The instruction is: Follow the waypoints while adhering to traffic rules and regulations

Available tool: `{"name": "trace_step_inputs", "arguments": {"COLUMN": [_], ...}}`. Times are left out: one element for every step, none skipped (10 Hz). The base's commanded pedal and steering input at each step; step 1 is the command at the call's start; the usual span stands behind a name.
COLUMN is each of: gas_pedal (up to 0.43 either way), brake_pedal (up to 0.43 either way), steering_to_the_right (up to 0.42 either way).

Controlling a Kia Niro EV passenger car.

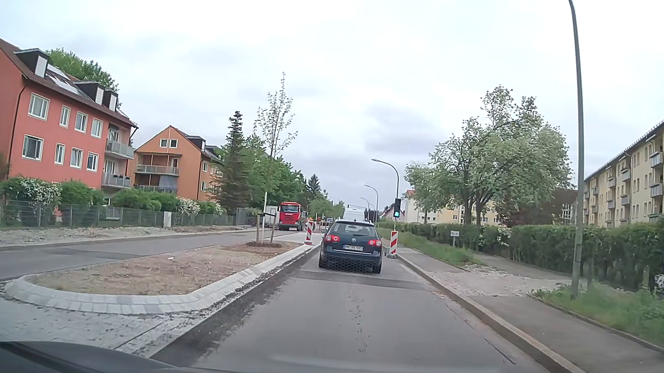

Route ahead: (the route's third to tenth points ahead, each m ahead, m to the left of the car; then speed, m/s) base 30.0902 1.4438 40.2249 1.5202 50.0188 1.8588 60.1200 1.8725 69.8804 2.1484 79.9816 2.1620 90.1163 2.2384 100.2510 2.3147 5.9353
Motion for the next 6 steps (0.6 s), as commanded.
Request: {"name": "trace_step_inputs", "arguments": {"gas_pedal": [0.11,0.11,0.11,0.11,0.11,0.11], "brake_pedal": [0.0,0.0,0.0,0.0,0.0,0.0], "steering_to_the_right": [0.001,0.001,0.0,0.001,0.0,0.0]}}
